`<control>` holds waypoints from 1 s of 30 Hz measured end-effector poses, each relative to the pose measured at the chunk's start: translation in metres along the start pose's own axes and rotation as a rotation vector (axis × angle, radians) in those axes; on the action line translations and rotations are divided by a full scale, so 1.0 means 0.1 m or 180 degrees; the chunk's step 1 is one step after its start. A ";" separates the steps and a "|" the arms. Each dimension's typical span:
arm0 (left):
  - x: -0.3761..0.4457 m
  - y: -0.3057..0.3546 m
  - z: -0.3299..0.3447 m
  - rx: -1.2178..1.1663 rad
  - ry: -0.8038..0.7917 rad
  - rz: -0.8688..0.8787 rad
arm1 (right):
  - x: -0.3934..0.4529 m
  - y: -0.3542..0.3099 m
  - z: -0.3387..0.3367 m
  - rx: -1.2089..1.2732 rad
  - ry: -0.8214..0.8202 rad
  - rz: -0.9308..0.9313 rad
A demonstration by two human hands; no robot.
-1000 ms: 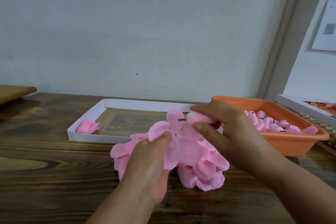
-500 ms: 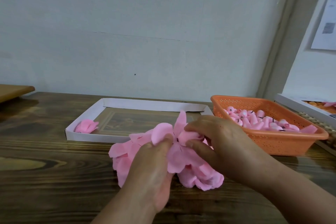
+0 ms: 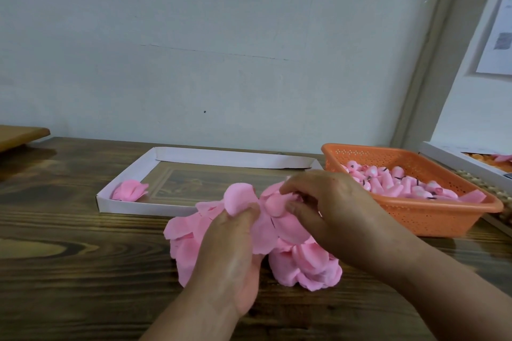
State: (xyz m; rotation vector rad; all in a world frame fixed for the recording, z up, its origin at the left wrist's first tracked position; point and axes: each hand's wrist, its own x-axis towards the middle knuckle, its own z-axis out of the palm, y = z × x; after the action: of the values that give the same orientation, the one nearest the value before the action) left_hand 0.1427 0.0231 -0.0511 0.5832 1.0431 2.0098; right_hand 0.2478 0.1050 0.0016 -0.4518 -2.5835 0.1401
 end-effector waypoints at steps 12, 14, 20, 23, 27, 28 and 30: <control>0.12 -0.05 -0.01 -0.0124 0.0301 -0.0358 | 0.02 -0.03 0.00 0.0008 -0.0072 -0.0045; 0.12 -0.05 -0.01 0.0004 0.0414 -0.0271 | 0.01 -0.03 0.01 0.0023 -0.0071 0.0002; 0.10 -0.06 -0.05 0.0470 0.0224 -0.0314 | 0.00 -0.02 0.09 0.0206 -0.0244 0.0064; 0.09 -0.07 -0.06 0.0655 0.0160 -0.0356 | 0.01 0.02 0.11 0.0243 -0.0331 -0.0045; 0.08 -0.07 -0.06 0.0844 0.0089 -0.0365 | 0.06 0.16 0.08 0.0822 -0.0266 0.0293; 0.08 -0.07 -0.07 0.0879 0.0082 -0.0360 | 0.08 0.19 0.08 0.0883 -0.0331 0.0339; 0.08 -0.08 -0.07 0.0927 0.0085 -0.0371 | 0.10 0.22 0.06 0.0951 -0.0420 0.0386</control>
State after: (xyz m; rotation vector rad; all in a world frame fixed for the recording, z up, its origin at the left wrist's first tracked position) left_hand 0.1367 0.0292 -0.0618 0.6321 1.3671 1.7818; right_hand 0.2429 0.1292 -0.0034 -0.5006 -2.6020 0.6075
